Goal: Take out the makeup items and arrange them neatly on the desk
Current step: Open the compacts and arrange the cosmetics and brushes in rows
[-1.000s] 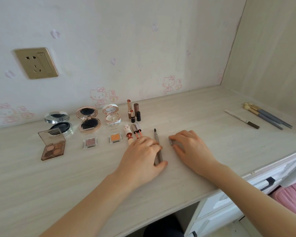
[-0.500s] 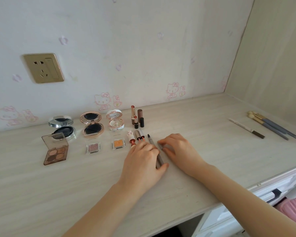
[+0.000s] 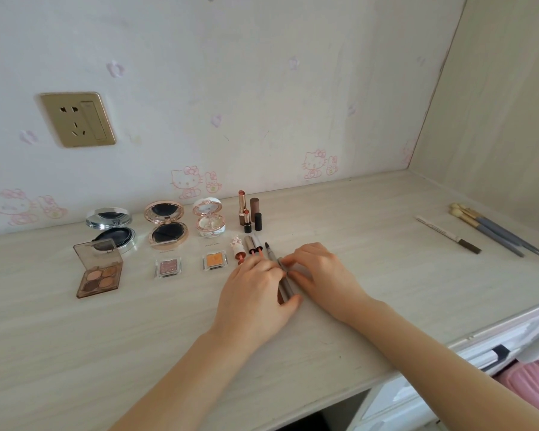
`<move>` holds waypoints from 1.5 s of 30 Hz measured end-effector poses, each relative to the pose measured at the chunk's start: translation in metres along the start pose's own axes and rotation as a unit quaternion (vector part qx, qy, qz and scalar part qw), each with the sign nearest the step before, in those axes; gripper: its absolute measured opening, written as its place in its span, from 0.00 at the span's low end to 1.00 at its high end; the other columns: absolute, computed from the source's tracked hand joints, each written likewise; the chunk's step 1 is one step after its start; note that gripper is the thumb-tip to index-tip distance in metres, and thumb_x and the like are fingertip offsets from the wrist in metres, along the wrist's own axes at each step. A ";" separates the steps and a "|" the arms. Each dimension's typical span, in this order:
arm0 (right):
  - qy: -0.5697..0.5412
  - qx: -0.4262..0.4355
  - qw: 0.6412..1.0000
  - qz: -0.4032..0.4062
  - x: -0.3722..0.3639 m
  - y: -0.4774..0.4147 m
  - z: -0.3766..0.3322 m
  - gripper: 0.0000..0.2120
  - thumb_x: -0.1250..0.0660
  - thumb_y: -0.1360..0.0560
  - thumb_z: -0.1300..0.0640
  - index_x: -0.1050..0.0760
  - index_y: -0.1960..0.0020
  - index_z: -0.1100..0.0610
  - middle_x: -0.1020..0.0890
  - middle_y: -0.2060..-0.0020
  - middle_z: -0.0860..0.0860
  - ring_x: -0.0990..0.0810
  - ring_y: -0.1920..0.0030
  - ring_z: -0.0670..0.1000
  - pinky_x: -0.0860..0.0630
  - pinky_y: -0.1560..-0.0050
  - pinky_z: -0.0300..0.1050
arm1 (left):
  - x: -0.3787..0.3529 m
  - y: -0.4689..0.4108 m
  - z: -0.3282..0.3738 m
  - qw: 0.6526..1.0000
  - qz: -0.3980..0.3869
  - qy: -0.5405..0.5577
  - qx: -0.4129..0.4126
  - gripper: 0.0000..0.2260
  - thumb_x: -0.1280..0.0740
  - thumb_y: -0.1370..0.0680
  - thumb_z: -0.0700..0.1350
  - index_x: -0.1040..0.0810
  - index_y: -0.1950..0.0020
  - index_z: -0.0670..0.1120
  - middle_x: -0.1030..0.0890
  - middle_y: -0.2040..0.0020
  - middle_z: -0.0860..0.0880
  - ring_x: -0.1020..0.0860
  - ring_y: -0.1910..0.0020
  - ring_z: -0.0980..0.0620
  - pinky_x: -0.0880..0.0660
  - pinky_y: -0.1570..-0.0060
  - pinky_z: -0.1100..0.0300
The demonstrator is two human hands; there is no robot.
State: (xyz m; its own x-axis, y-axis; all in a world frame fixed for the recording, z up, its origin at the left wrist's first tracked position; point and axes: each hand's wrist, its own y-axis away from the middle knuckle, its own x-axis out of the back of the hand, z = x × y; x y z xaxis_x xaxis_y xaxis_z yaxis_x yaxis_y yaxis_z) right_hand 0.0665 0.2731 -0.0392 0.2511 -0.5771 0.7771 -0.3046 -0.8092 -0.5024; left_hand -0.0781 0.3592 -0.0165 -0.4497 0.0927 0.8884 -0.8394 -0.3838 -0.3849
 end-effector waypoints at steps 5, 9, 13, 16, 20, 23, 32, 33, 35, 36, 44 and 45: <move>0.012 -0.001 1.000 0.000 0.006 0.005 0.003 0.11 0.31 0.26 0.61 0.20 0.45 0.57 0.19 0.52 0.51 0.24 0.46 0.52 0.25 0.47 0.44 | 0.003 0.001 0.002 1.000 -0.003 -0.007 0.003 0.19 0.36 0.26 0.61 0.21 0.41 0.51 0.22 0.45 0.57 0.31 0.38 0.55 0.34 0.38 0.62; 0.026 -0.025 0.999 0.003 0.021 0.016 0.011 0.11 0.34 0.25 0.60 0.21 0.43 0.57 0.19 0.51 0.49 0.24 0.44 0.51 0.25 0.45 0.44 | 0.004 -0.003 0.006 1.000 0.000 0.008 0.000 0.14 0.37 0.23 0.55 0.21 0.43 0.50 0.22 0.45 0.57 0.32 0.38 0.56 0.32 0.40 0.62; 0.055 -0.059 0.997 0.015 0.043 0.032 0.023 0.11 0.35 0.24 0.61 0.21 0.42 0.57 0.18 0.48 0.51 0.25 0.39 0.51 0.25 0.44 0.45 | 0.005 -0.012 0.020 0.999 -0.007 0.021 -0.044 0.13 0.41 0.20 0.49 0.23 0.38 0.51 0.23 0.40 0.59 0.34 0.35 0.59 0.38 0.39 0.64; 0.080 -0.084 0.993 0.027 0.062 0.046 0.033 0.11 0.34 0.25 0.62 0.20 0.43 0.59 0.18 0.47 0.54 0.25 0.37 0.54 0.25 0.45 0.47 | 0.002 -0.025 0.040 0.996 -0.020 0.021 -0.082 0.13 0.42 0.19 0.48 0.24 0.37 0.52 0.24 0.39 0.60 0.34 0.34 0.60 0.47 0.43 0.67; 0.110 -0.109 0.987 0.047 0.088 0.067 0.053 0.11 0.32 0.26 0.64 0.20 0.44 0.59 0.18 0.48 0.55 0.23 0.39 0.55 0.24 0.47 0.48 | -0.017 -0.050 0.063 0.988 -0.087 0.063 -0.112 0.14 0.40 0.20 0.46 0.24 0.36 0.48 0.23 0.37 0.53 0.34 0.33 0.55 0.32 0.38 0.56; 0.129 -0.136 0.981 0.055 0.105 0.080 0.072 0.11 0.32 0.27 0.64 0.19 0.45 0.59 0.18 0.50 0.55 0.23 0.40 0.56 0.22 0.51 0.52 | -0.037 -0.073 0.082 0.982 -0.118 0.102 -0.107 0.14 0.39 0.20 0.46 0.24 0.36 0.48 0.24 0.37 0.52 0.33 0.33 0.53 0.31 0.37 0.54; 0.180 -0.224 0.953 0.096 0.144 0.104 0.136 0.12 0.34 0.26 0.65 0.21 0.43 0.60 0.19 0.48 0.55 0.25 0.43 0.58 0.27 0.46 0.49 | -0.102 -0.134 0.129 0.968 -0.136 0.185 -0.102 0.14 0.37 0.22 0.42 0.23 0.38 0.45 0.22 0.38 0.47 0.29 0.36 0.48 0.33 0.36 0.58; 0.191 -0.231 0.949 0.098 0.147 0.105 0.140 0.12 0.34 0.26 0.65 0.21 0.43 0.60 0.20 0.47 0.55 0.26 0.43 0.58 0.28 0.45 0.50 | -0.108 -0.140 0.134 0.967 -0.137 0.189 -0.101 0.14 0.37 0.22 0.41 0.23 0.38 0.44 0.23 0.38 0.46 0.28 0.36 0.47 0.34 0.36 0.59; 0.206 -0.256 0.939 0.102 0.152 0.106 0.149 0.14 0.35 0.25 0.63 0.23 0.40 0.60 0.22 0.44 0.56 0.28 0.40 0.60 0.29 0.42 0.51 | -0.118 -0.152 0.144 0.964 -0.137 0.206 -0.094 0.15 0.37 0.22 0.43 0.24 0.36 0.44 0.25 0.35 0.46 0.28 0.35 0.47 0.35 0.35 0.60; 0.211 -0.278 0.932 0.100 0.154 0.106 0.153 0.15 0.36 0.24 0.61 0.25 0.37 0.60 0.24 0.41 0.56 0.30 0.38 0.59 0.31 0.40 0.51 | -0.122 -0.158 0.150 0.962 -0.136 0.218 -0.087 0.15 0.37 0.21 0.44 0.25 0.35 0.43 0.26 0.34 0.45 0.29 0.35 0.47 0.36 0.35 0.61; 0.195 -0.377 0.903 0.061 0.151 0.106 0.166 0.20 0.41 0.21 0.54 0.33 0.31 0.59 0.28 0.35 0.58 0.34 0.33 0.60 0.35 0.35 0.51 | -0.150 -0.196 0.189 0.965 -0.174 0.172 -0.097 0.22 0.44 0.18 0.49 0.40 0.24 0.46 0.45 0.22 0.45 0.45 0.24 0.42 0.48 0.26 0.53; 0.201 -0.374 0.903 0.058 0.151 0.106 0.166 0.19 0.41 0.21 0.54 0.31 0.32 0.59 0.27 0.37 0.57 0.33 0.34 0.59 0.34 0.36 0.51 | -0.153 -0.200 0.189 0.965 -0.180 0.154 -0.108 0.22 0.46 0.17 0.49 0.41 0.23 0.47 0.46 0.22 0.45 0.47 0.24 0.41 0.49 0.25 0.50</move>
State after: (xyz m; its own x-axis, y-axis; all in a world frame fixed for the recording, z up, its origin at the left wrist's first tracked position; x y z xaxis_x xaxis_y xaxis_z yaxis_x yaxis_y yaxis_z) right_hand 0.2249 0.0818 -0.0380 -0.1314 -0.4446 0.8861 -0.8811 -0.3572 -0.3099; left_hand 0.2163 0.2479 -0.0279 -0.1580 0.4668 0.8701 -0.9874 -0.0778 -0.1375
